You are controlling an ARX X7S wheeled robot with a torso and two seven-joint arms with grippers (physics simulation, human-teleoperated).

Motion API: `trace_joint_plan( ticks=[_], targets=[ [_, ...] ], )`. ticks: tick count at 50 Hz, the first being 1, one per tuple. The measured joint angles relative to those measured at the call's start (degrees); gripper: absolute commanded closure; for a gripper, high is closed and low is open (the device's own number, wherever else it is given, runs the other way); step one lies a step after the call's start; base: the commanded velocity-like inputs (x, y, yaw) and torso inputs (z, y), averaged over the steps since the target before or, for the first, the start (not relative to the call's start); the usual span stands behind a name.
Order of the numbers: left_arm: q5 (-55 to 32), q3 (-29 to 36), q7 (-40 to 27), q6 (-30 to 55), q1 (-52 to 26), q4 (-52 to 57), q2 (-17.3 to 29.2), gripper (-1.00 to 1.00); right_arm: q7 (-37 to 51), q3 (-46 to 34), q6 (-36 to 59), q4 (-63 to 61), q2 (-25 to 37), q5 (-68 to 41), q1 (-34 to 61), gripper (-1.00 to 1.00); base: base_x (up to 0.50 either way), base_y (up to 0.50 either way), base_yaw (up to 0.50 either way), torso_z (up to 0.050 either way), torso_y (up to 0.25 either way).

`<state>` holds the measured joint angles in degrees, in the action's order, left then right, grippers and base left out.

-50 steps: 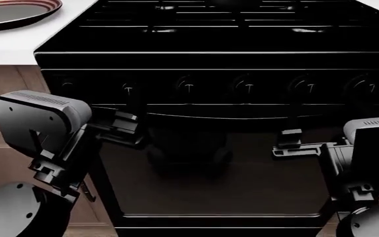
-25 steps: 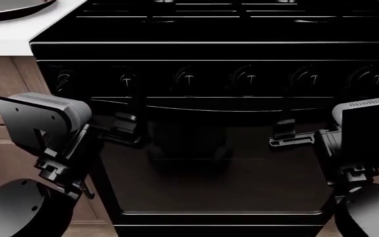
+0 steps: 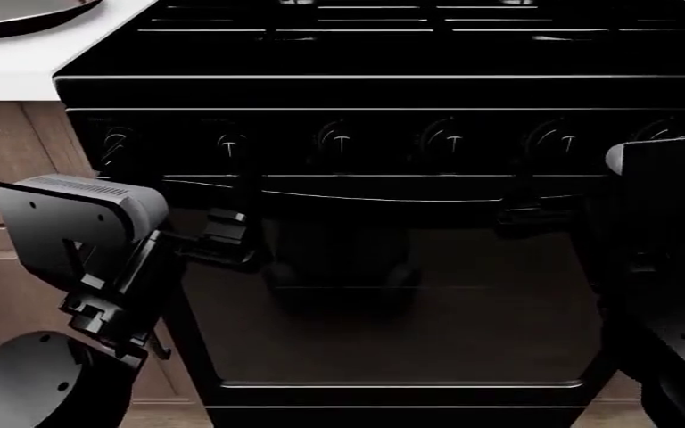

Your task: Frozen meat rests on a plate on the counter. Retrieve the meat and place it in a pot on a burner. Then turn the burner on.

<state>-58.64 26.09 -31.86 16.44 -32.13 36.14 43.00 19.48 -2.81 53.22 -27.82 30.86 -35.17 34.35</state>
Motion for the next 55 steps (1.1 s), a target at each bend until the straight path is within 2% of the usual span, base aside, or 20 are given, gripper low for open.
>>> trace_joint_plan(
  ticks=[18,55],
  targets=[
    [1.11,-0.06,2.6,-1.65,0.21,-4.09,-1.01,-1.0,0.3,0.57,0.52,3.52,-0.73,-0.53,1.68,-1.0,0.0,0.0,0.0,0.0,0.0],
    [0.44,-0.42,1.54,-2.24,2.34,-2.06,-0.16,-1.0,1.78,-0.01,1.86,3.05,-1.05,-1.16,3.64,-1.0,0.0,0.0,0.0,0.0,0.0]
  ],
)
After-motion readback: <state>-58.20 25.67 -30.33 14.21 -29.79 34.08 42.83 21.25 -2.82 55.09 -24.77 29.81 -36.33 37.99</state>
